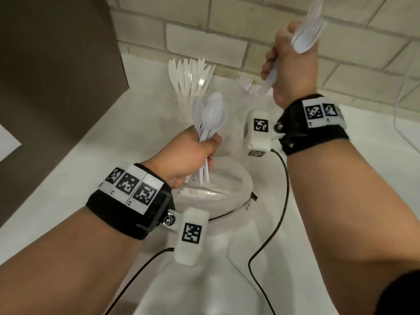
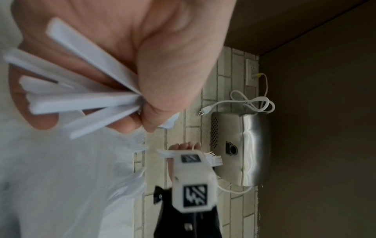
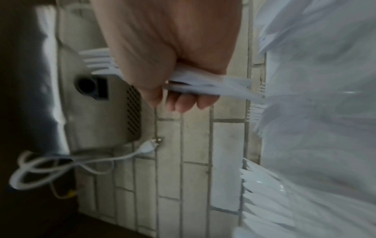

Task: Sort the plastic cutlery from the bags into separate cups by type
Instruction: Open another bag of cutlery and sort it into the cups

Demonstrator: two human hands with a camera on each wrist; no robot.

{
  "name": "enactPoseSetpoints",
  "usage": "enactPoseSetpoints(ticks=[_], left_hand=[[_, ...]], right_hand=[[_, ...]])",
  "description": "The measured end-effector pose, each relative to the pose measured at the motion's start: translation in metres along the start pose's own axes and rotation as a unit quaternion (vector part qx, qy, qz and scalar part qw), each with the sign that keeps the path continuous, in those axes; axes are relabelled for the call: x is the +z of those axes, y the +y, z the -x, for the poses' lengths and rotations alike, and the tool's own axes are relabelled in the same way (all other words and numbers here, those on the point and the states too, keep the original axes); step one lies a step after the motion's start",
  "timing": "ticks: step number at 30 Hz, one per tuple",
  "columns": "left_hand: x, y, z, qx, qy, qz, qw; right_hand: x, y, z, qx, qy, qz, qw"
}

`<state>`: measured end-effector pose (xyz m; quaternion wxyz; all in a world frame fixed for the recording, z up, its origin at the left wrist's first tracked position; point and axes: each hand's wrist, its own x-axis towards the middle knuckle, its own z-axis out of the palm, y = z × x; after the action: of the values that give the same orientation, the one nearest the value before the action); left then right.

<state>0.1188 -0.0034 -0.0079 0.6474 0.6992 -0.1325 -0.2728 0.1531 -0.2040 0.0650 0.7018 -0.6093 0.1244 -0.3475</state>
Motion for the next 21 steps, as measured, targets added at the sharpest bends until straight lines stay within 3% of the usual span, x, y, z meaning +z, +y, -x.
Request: enactPoseSetpoints(ticks=[6,8,14,21], left_hand=[[0.004,-0.004,-0.006,-0.006,0.001,0.006,1.0],[0.003,-0.006,-0.008,-0.008,0.0,0.012,1.0],[0.0,-0.012,-0.012,-0.013,0.008,0.014,1.0],[0.0,-0.013,-0.013,-0.02,0.019,0.023,0.999]], right_hand=[[0.009,0.028,-0.025,-0.114,0.071,0.101,0.986],[0.006,0.045,-0.032,-0.103,0.072,0.118,0.985],[-0.004,0.08,-0.037,0.04,0.025,0.111,0.993],[-0.006,0.084,-0.039,0.015,0.033,0.095,0.995]])
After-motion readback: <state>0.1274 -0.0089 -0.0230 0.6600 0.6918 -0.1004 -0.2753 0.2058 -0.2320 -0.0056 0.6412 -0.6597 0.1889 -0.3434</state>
